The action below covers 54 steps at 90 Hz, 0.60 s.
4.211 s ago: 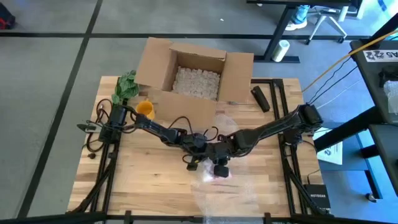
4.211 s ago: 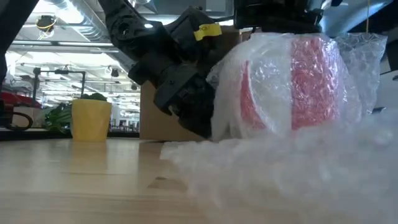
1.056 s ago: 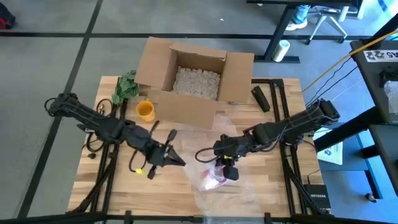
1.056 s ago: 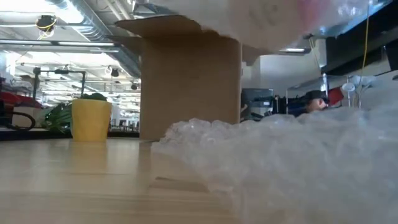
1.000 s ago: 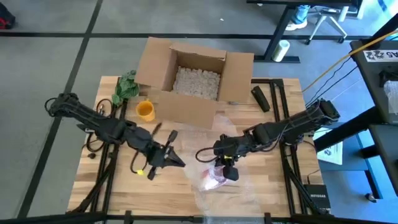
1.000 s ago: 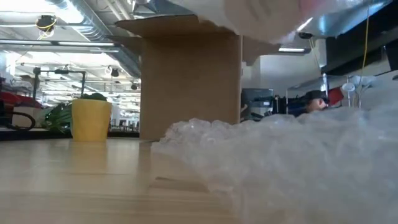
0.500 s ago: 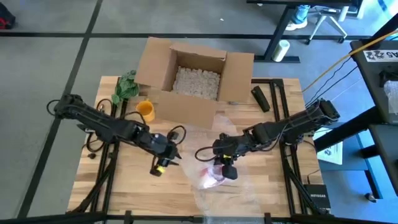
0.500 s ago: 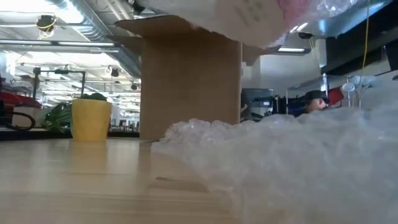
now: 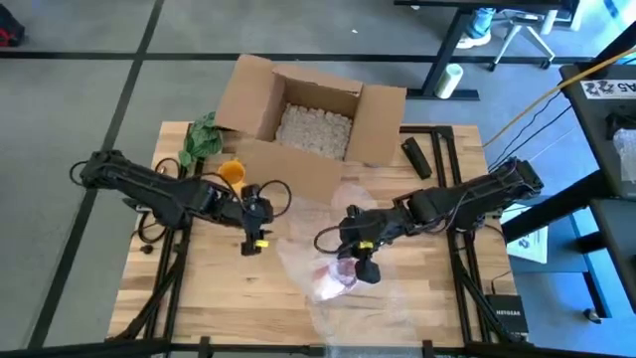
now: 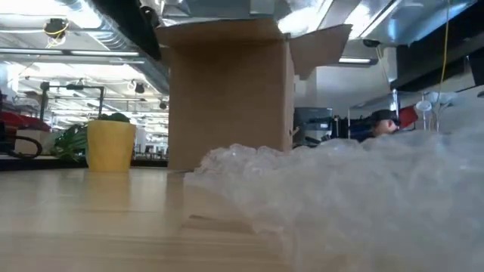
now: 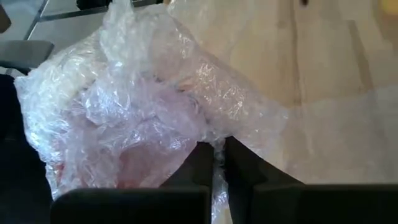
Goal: Wrap mug
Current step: Put the wrapped red mug into the cardboard box
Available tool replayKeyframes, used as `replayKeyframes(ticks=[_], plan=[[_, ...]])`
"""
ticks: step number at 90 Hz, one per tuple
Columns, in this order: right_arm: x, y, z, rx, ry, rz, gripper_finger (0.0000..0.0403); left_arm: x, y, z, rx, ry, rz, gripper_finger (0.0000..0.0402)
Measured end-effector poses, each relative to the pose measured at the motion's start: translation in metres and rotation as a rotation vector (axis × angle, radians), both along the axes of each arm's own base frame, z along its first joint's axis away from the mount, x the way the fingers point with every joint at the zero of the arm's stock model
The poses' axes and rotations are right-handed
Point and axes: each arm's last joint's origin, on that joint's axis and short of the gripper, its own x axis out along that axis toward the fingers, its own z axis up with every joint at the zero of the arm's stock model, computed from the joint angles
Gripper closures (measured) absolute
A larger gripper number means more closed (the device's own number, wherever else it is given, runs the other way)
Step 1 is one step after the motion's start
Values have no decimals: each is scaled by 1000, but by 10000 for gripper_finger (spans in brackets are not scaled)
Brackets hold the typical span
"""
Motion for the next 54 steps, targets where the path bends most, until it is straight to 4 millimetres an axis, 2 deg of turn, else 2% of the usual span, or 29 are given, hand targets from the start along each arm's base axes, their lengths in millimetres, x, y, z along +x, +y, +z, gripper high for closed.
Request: replayKeyframes(ticks=[8, 20, 39, 54], plan=[[3, -13, 12, -27, -27, -24, 403, 4, -5, -9, -8, -33, -24, 202], [7, -33, 29, -33, -67, -37, 403, 4, -12, -36, -53, -63, -80, 201], [9, -58, 50, -48, -130, -42, 403, -5, -15, -78, -158, -58, -81, 201], [9, -80, 64, -79, -172, -82, 403, -12, -20, -97, -236, -70, -92, 201]])
